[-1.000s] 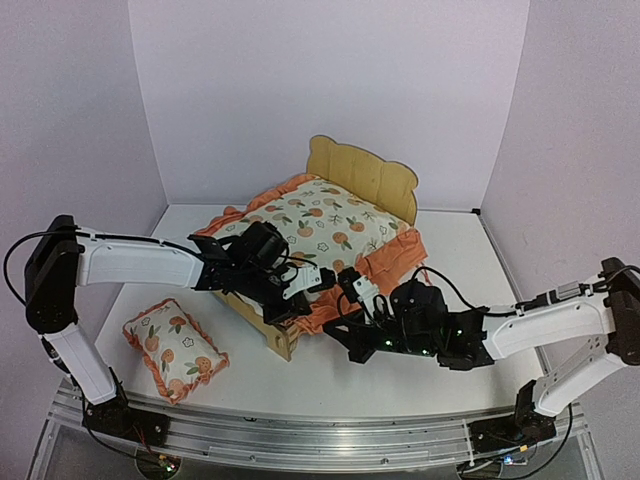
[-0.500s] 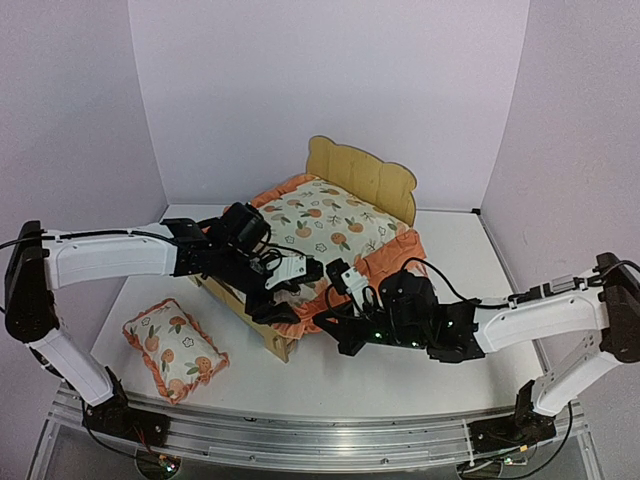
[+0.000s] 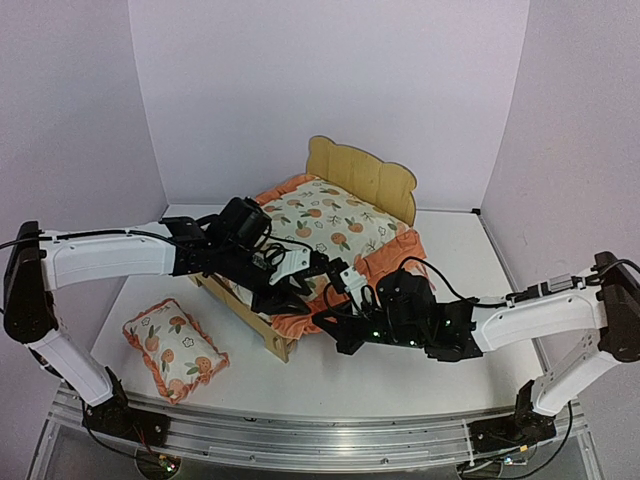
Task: Set up the pet bed
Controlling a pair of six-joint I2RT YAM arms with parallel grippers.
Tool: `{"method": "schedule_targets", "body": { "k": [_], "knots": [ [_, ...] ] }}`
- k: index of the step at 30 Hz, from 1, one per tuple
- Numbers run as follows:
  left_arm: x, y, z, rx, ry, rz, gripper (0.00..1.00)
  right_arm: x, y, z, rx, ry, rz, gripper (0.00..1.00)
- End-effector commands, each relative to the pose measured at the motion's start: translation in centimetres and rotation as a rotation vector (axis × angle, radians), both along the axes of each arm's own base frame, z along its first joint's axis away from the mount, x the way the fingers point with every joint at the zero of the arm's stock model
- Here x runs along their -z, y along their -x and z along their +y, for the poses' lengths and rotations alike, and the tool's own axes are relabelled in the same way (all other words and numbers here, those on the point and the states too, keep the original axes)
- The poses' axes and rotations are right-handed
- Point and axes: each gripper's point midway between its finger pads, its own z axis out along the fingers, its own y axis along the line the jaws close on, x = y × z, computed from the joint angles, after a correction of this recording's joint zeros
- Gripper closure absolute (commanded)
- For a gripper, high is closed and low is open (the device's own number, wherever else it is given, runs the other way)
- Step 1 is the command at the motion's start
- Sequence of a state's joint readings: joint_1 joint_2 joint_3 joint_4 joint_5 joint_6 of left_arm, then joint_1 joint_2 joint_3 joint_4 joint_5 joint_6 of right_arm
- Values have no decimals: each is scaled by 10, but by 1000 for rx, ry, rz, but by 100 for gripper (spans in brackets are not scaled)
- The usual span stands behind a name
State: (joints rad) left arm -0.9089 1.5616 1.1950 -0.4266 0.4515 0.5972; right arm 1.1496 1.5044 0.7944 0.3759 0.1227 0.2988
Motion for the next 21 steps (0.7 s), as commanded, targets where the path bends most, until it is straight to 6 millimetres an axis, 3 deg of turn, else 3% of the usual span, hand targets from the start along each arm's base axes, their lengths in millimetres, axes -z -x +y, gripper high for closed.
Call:
{"method": "schedule_targets", "body": {
  "k": [1,9,15,21],
  "knots": [
    [8,15,-10,57,-9,42,59,-51,-6,17,0,-140,-72,100],
    [23,20,-2,30,-8,94,59,-61,-11,15,16,-168,-91,100],
    [11,5,9,-23,183,138,55,-53,-12,12,25,-167,-65,100],
    [6,12,15,31,287,77,53,-45,-12,12,27,-164,-42,100]
  ]
}}
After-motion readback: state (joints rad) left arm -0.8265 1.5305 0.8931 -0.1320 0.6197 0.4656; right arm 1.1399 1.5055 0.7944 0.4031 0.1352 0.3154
